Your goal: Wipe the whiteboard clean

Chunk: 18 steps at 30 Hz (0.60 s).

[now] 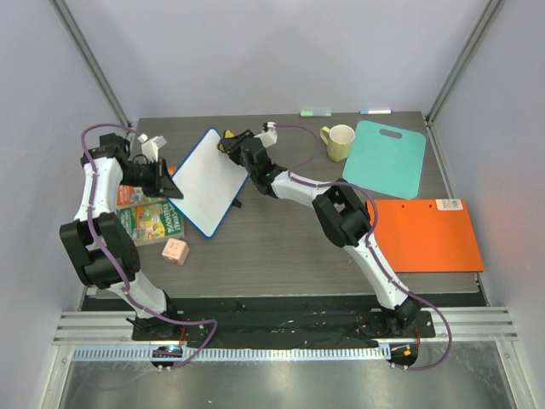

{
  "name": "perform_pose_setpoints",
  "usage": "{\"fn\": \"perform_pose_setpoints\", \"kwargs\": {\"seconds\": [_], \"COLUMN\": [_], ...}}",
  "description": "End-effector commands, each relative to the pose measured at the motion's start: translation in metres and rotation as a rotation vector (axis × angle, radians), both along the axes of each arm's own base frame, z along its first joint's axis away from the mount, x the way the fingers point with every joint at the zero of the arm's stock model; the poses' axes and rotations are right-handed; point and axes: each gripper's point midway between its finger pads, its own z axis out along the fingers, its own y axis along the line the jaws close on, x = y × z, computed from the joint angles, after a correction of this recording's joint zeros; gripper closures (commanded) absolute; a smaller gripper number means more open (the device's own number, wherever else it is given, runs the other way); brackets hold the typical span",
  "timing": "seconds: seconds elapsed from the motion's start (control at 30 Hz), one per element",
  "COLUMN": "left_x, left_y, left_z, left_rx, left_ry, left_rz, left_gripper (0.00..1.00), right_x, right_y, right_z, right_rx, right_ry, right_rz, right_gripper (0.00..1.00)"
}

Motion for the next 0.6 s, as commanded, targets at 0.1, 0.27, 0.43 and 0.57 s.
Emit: {"fn": "perform_pose_setpoints", "kwargs": {"seconds": [0.1,0.27,0.43,0.57], "left_x": [-0.02,-0.022,-0.022,-0.02], "left_y": [-0.022,-0.021,-0.021,-0.02], "left_z": [0.012,0.009,0.008,0.007], "left_rx": [-0.009,-0.007,-0.005,-0.004], "left_ry": [-0.107,-0.103,-0.097,-0.096], "left_rz": [-0.189,-0.192,-0.192,-0.19], "left_gripper": [1.0,1.0,1.0,1.0], "right_x": [0.002,0.018,0.021,0.006], "right_y": [0.015,0.016,0.027,0.035], "right_z": [-0.017,-0.015,-0.017,-0.034], "right_rx": [-0.094,-0.094,-0.084,-0.087], "right_ry": [0.018,0.007,0.004,0.032], "right_rz": [0.036,0.031,0.062,0.109], "right_gripper": [0.99,0.99,0.99,0.99]}}
